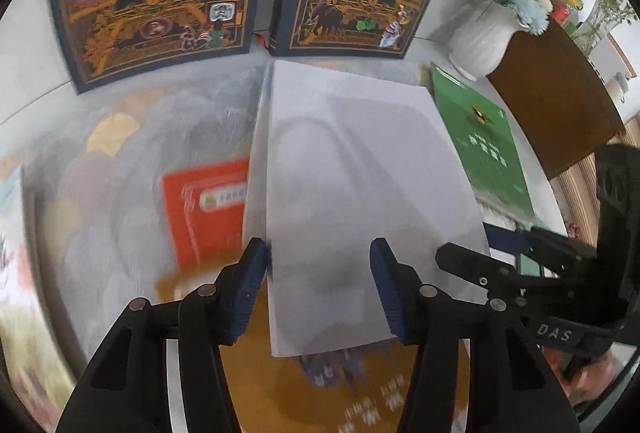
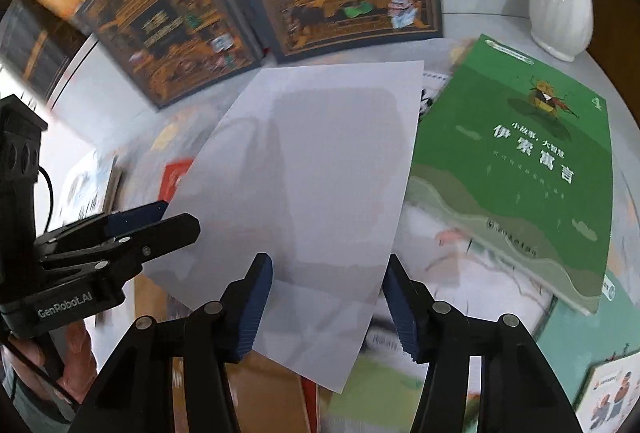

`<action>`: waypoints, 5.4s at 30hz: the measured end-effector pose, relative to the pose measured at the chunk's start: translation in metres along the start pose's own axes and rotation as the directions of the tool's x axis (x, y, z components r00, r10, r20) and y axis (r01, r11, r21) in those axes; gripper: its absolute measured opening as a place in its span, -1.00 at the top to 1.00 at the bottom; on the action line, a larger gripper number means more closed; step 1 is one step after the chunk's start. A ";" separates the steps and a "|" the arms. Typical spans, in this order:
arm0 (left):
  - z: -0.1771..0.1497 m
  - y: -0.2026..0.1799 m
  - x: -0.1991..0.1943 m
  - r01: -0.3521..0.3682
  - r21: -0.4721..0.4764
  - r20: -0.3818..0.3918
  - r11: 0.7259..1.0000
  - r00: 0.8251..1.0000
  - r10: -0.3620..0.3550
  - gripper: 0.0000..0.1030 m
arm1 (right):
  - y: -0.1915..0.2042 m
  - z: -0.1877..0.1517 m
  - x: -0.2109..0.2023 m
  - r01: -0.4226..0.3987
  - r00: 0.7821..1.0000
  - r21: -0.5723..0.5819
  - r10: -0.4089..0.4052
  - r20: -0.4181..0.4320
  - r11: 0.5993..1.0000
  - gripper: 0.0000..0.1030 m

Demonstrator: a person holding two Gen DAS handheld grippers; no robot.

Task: Organize books
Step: 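Close the left gripper on the white book's edge and lift it, then carry the white book with the left gripper to the white table stack, then lower the white book onto the table stack and open the left gripper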

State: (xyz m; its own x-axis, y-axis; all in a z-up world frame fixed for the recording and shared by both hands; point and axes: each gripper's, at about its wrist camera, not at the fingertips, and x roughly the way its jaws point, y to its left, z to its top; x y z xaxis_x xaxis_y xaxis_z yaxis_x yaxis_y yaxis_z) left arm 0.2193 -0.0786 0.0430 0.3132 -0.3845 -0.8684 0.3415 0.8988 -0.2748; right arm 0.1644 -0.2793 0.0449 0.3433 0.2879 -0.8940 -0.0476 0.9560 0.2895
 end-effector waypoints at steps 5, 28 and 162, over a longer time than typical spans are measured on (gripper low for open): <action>-0.062 -0.011 -0.037 -0.032 -0.010 -0.006 0.999 0.999 0.032 0.03 | 0.012 -0.047 -0.018 -0.081 0.994 -0.060 0.076 -0.084 0.995 -0.08; -0.249 -0.064 -0.076 -0.106 -0.123 -0.117 0.987 0.989 0.092 0.06 | 0.039 -0.204 -0.052 -0.027 0.986 -0.179 -0.003 -0.166 0.984 0.14; -0.184 0.251 -0.187 -0.198 -0.536 0.060 0.821 0.961 0.271 0.53 | 0.315 -0.059 0.062 -0.120 0.983 -0.368 0.058 -0.175 0.922 -0.04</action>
State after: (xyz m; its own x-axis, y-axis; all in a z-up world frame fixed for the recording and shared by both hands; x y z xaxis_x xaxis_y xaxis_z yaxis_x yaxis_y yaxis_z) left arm 0.0837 0.2578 0.0603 0.4465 -0.1383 -0.8841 -0.2570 0.9266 -0.2747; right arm 0.1150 0.0427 0.0603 0.1704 0.3480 -0.9219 -0.4306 0.8678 0.2480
